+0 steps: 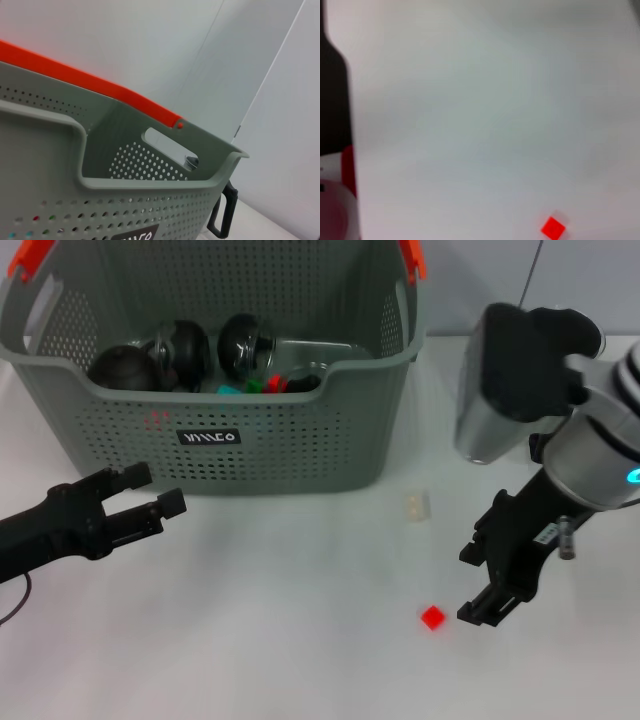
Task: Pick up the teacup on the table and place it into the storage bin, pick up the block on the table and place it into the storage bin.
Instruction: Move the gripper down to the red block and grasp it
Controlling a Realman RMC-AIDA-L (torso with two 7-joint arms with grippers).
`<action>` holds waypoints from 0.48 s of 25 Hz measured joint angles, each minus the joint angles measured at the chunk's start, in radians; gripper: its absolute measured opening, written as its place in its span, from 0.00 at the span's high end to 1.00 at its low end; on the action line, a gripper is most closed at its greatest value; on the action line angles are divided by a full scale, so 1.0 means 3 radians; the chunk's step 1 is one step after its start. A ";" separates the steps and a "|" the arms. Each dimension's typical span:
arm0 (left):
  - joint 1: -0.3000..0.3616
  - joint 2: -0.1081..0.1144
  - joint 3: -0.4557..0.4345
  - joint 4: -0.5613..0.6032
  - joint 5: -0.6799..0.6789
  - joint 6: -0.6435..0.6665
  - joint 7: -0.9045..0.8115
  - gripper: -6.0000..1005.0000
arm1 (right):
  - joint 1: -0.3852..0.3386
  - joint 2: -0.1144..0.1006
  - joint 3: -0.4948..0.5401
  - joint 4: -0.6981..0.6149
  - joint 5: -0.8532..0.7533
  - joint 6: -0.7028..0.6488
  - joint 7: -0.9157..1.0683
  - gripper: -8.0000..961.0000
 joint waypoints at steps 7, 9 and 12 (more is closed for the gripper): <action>-0.0003 -0.0001 0.0000 -0.0004 0.0001 -0.0016 0.0000 0.15 | 0.0251 0.0016 -0.0392 0.0638 -0.0114 0.0466 0.0302 0.24; -0.0006 -0.0002 0.0008 -0.0006 0.0001 -0.0039 0.0000 0.15 | 0.0266 0.0022 -0.0448 0.0709 -0.0070 0.0536 0.0305 0.24; -0.0006 -0.0002 0.0017 -0.0006 0.0001 -0.0051 0.0000 0.15 | 0.0249 0.0022 -0.0570 0.0736 -0.0007 0.0631 0.0289 0.23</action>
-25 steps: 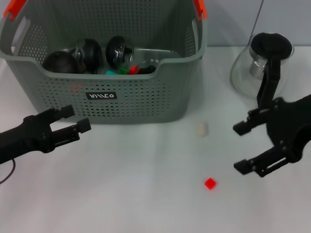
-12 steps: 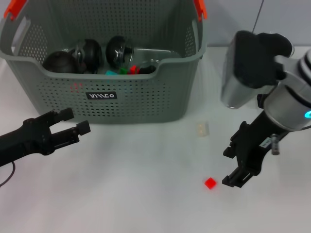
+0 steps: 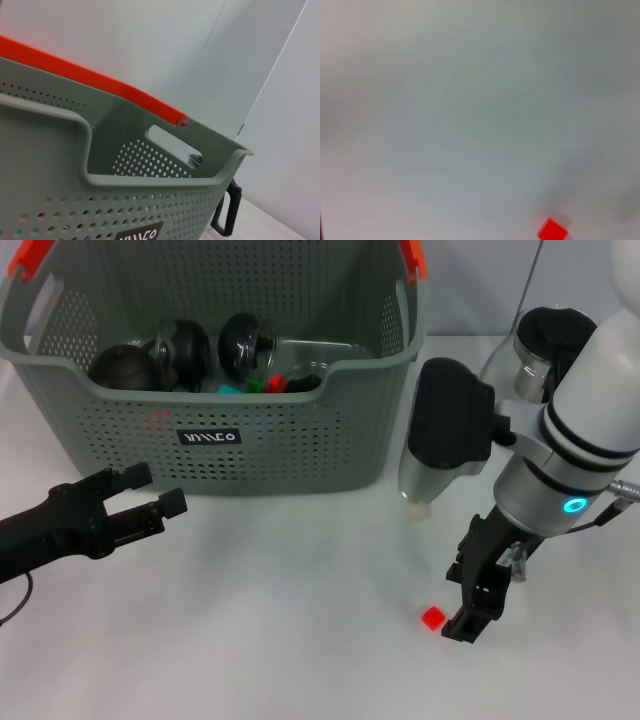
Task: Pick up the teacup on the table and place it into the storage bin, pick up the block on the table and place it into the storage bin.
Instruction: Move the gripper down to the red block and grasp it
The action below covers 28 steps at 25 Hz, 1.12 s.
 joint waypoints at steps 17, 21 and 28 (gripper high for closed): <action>0.0006 -0.0006 0.0010 0.0000 0.0005 -0.0033 0.0000 0.16 | -0.0078 0.0006 -0.0604 0.0133 0.0147 0.0604 0.0086 0.34; 0.0006 -0.0010 0.0008 0.0000 0.0005 -0.0033 0.0000 0.15 | -0.0088 0.0003 -0.0646 0.0135 0.0149 0.0639 0.0082 0.41; 0.0006 -0.0010 0.0015 0.0000 0.0005 -0.0033 0.0000 0.15 | -0.0104 0.0009 -0.0702 0.0155 0.0154 0.0718 0.0092 0.45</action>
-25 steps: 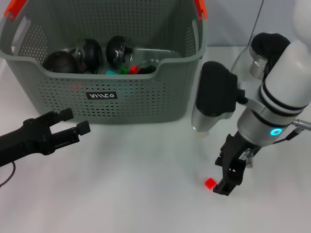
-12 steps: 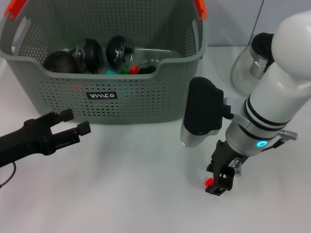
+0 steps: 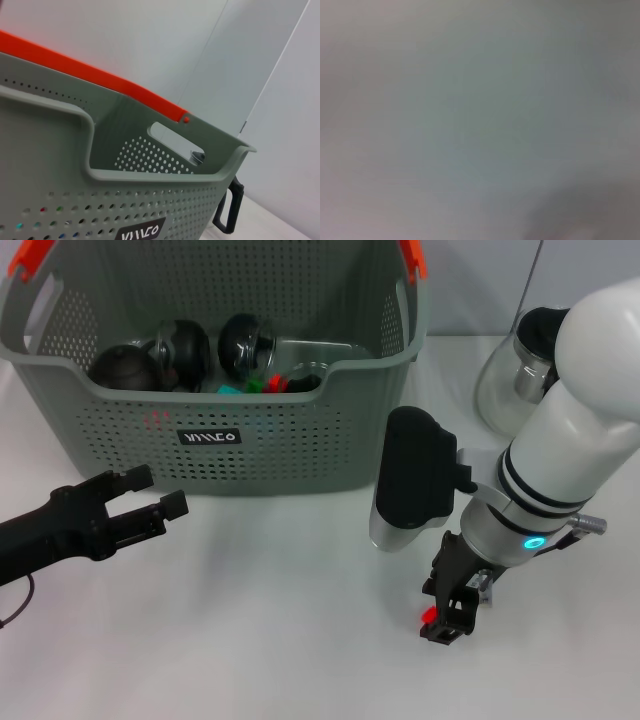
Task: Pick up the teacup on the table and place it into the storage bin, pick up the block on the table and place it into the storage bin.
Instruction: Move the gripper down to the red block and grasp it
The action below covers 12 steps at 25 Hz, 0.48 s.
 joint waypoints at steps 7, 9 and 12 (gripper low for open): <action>0.0000 0.0000 -0.0005 0.0000 0.0000 0.0000 0.0000 0.15 | -0.0020 0.0003 -0.0062 0.0008 0.0004 0.0028 0.0003 0.51; 0.0000 0.0000 -0.0005 0.0000 0.0000 0.0000 0.0000 0.15 | -0.0022 0.0003 -0.0062 0.0009 0.0008 0.0026 0.0011 0.52; 0.0000 0.0000 -0.0001 0.0000 0.0000 0.0000 0.0000 0.15 | -0.0022 0.0001 -0.0063 0.0010 0.0010 0.0023 0.0034 0.55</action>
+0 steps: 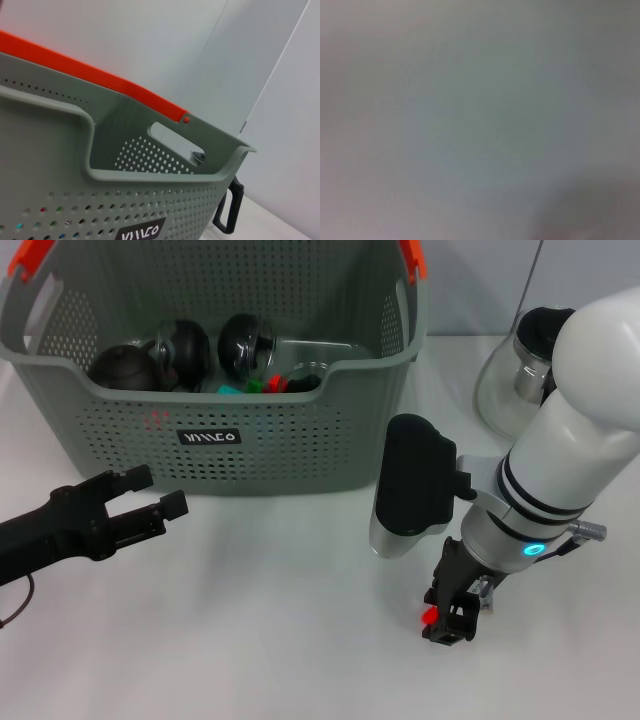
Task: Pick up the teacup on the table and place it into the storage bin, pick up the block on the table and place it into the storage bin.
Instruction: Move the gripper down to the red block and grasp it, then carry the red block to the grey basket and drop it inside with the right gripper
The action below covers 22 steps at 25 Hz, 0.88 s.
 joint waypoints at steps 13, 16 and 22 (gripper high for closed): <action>0.0000 0.0000 0.0000 0.0000 0.0000 0.0000 0.0000 0.15 | -0.0002 -0.0004 0.0002 0.0004 -0.0002 0.0017 0.0006 0.62; 0.0000 0.0000 0.0000 0.0000 0.0000 0.0000 0.0000 0.15 | -0.0004 -0.0008 0.0023 -0.0005 0.0008 0.0003 0.0006 0.65; 0.0000 0.0000 0.0000 0.0000 0.0000 0.0000 0.0000 0.16 | -0.0009 -0.0012 0.0044 -0.0005 0.0012 -0.0020 0.0008 0.70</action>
